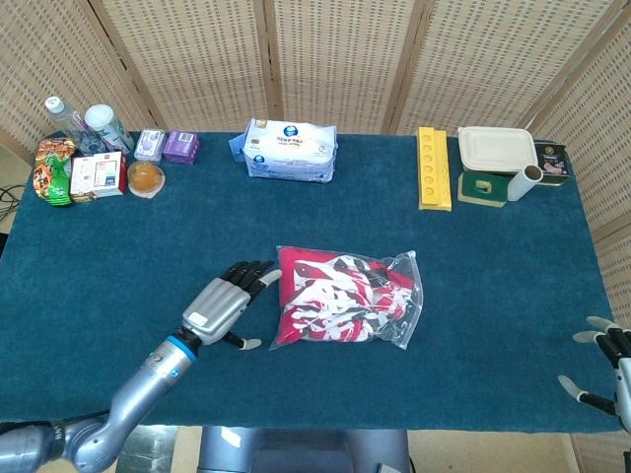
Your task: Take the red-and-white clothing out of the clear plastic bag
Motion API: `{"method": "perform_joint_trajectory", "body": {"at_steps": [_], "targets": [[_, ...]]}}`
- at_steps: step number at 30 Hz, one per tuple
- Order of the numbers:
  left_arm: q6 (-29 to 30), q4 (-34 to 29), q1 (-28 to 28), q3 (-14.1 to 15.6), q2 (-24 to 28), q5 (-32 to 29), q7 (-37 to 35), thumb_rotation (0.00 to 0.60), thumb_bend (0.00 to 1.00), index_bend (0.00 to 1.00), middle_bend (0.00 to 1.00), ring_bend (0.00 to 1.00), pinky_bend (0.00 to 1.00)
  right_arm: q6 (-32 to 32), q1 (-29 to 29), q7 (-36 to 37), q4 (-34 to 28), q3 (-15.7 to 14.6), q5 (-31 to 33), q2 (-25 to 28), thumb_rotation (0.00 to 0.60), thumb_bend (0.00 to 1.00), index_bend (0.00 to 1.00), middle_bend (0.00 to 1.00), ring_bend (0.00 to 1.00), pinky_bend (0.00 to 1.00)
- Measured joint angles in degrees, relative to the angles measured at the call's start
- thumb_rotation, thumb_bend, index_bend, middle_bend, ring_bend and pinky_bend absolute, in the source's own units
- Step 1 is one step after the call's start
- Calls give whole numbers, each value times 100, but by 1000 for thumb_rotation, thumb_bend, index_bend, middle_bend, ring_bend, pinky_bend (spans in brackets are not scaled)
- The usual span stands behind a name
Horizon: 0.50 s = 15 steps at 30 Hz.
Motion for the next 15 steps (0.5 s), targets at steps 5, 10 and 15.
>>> {"method": "perform_joint_trajectory", "body": {"at_steps": [5, 10, 15], "targets": [[5, 750, -341, -72, -655, -279, 295, 600, 0, 0, 0, 0, 49, 8, -62, 32, 20, 5, 102, 14, 543, 78, 369, 251, 262, 245], [11, 1661, -629, -181, -1191, -325, 259, 600, 0, 0, 0, 0, 49, 13, -82, -9, -35, 8, 118, 33, 542, 78, 369, 250, 261, 244], [-151, 2644, -999, -392, -1520, -374, 152, 600, 0, 0, 0, 0, 49, -10, -81, -193, -198, -7, 96, 47, 541, 78, 368, 250, 261, 243]]}}
